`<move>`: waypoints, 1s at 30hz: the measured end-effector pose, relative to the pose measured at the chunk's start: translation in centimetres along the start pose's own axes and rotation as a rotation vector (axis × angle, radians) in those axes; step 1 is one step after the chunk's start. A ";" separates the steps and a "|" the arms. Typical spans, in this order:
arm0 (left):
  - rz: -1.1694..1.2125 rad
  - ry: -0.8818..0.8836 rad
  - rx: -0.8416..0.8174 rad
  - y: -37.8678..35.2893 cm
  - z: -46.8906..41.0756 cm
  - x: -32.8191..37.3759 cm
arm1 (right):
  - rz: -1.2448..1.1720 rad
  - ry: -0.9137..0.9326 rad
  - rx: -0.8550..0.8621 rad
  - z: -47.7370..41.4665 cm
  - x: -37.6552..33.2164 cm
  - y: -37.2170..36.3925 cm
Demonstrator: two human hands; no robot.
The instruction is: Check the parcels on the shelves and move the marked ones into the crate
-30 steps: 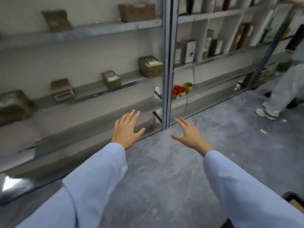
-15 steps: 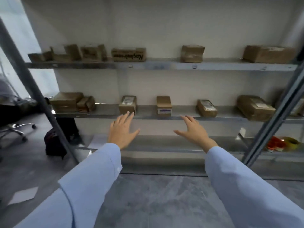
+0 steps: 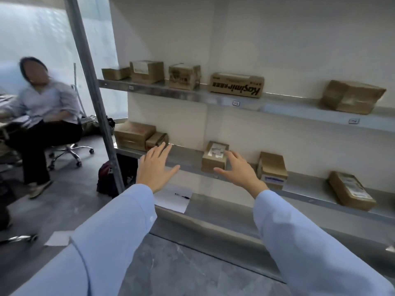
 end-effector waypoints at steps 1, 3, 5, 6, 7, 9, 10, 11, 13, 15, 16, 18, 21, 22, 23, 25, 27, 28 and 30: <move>-0.012 0.013 -0.006 -0.4 -1.2 -1.4 | -0.013 0.003 -0.015 -2.0 -1.0 -0.8; -0.027 0.036 -0.024 -1.1 -3.5 -4.4 | -0.041 0.011 -0.041 -5.9 -2.9 -2.2; -0.027 0.055 -0.032 -1.6 -5.7 -7.1 | -0.059 0.048 -0.056 -9.3 -4.9 -3.4; -0.023 0.067 -0.028 -1.8 -6.8 -8.5 | -0.068 0.070 -0.058 -10.8 -6.0 -3.9; -0.018 0.080 -0.025 -2.0 -7.7 -9.8 | -0.076 0.089 -0.059 -12.3 -6.9 -4.4; -0.018 0.103 -0.034 -2.7 -9.1 -12.1 | -0.092 0.113 -0.074 -14.9 -8.8 -5.4; -0.019 0.112 -0.043 -3.2 -9.6 -13.2 | -0.100 0.122 -0.089 -16.1 -9.6 -6.1; -0.017 0.124 -0.052 -3.8 -10.1 -14.3 | -0.104 0.131 -0.102 -17.2 -10.4 -6.9; 0.003 0.154 -0.066 -5.0 -11.0 -16.7 | -0.113 0.142 -0.123 -19.3 -11.8 -8.6; 0.024 0.179 -0.084 -6.3 -12.1 -19.0 | -0.124 0.142 -0.143 -21.3 -12.9 -10.3; 0.036 0.185 -0.095 -7.0 -12.6 -20.0 | -0.127 0.140 -0.149 -22.3 -13.4 -11.2; 0.061 0.183 -0.112 -8.5 -13.9 -22.0 | -0.138 0.127 -0.157 -24.2 -14.2 -12.8; 0.080 0.160 -0.139 -11.0 -16.2 -25.0 | -0.170 0.097 -0.163 -27.1 -15.3 -15.2; 0.094 0.154 -0.151 -11.9 -17.0 -26.0 | -0.178 0.083 -0.164 -28.0 -15.6 -16.0; 0.109 0.147 -0.163 -12.8 -17.8 -27.0 | -0.185 0.066 -0.164 -28.9 -15.9 -16.7; 0.130 0.122 -0.197 -14.5 -19.3 -28.8 | -0.200 0.029 -0.157 -30.6 -16.5 -18.2; 0.150 0.099 -0.238 -16.2 -20.6 -30.7 | -0.207 -0.015 -0.159 -32.1 -16.9 -19.6; 0.164 0.087 -0.263 -17.1 -21.1 -31.6 | -0.209 -0.039 -0.166 -32.7 -17.2 -20.4; 0.197 0.068 -0.317 -18.9 -21.9 -33.2 | -0.215 -0.082 -0.175 -33.7 -17.6 -21.9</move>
Point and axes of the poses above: each hand's wrist, its own z-axis away from the middle knuckle, its own y-axis out of the back of the hand, x = y × z, the point moved 8 cm from there along -z, towards the middle knuckle, and after that the axes turned 15 degrees about -y, right-handed, at the moved point
